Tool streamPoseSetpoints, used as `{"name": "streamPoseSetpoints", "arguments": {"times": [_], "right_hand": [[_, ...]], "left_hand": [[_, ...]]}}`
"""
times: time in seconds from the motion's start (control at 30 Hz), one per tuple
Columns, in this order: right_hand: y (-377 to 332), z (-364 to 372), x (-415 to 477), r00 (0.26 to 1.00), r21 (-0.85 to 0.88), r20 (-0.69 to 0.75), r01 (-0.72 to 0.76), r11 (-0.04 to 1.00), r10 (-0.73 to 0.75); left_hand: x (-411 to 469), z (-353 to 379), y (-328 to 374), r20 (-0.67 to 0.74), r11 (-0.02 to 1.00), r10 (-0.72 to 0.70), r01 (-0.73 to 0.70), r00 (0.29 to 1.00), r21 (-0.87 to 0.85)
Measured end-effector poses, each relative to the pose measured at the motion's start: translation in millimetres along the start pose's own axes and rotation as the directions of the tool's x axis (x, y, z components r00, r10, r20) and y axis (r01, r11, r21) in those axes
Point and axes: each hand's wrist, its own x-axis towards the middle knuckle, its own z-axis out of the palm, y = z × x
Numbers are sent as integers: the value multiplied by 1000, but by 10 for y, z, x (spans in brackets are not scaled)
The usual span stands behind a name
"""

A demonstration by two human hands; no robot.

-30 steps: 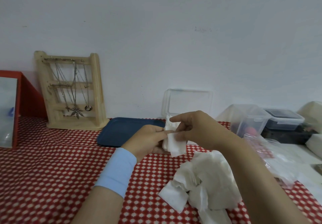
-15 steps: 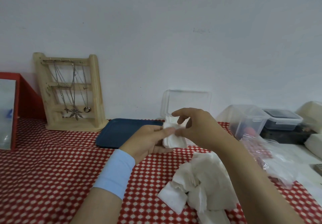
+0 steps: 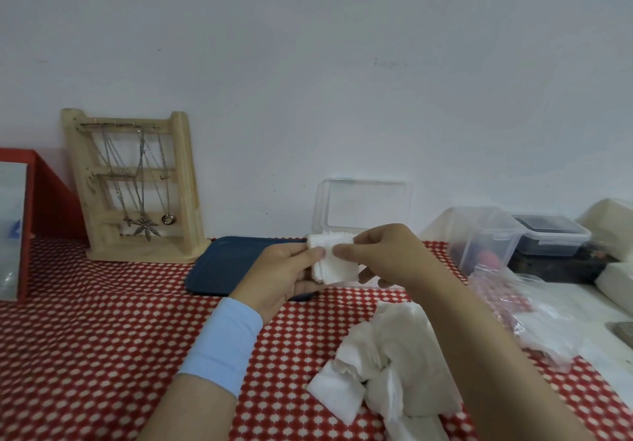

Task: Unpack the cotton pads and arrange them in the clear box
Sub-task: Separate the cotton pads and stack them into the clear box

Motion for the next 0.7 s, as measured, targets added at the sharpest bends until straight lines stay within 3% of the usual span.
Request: {"name": "streamPoseSetpoints", "arguments": {"times": [0.13, 0.27, 0.4, 0.7], "right_hand": [[38, 7, 44, 999, -18, -52, -11, 1000, 10], [35, -116, 29, 996, 76, -83, -4, 997, 10], [-25, -139, -28, 1000, 161, 5, 20, 987, -21], [9, 39, 30, 997, -75, -60, 46, 996, -51]], "left_hand": [[21, -8, -10, -17, 998, -23, 22, 1000, -64], [40, -20, -22, -67, 995, -28, 22, 997, -98], [36, -19, -41, -41, 997, -34, 31, 999, -69], [20, 24, -4, 63, 997, -60, 62, 996, -34]]}}
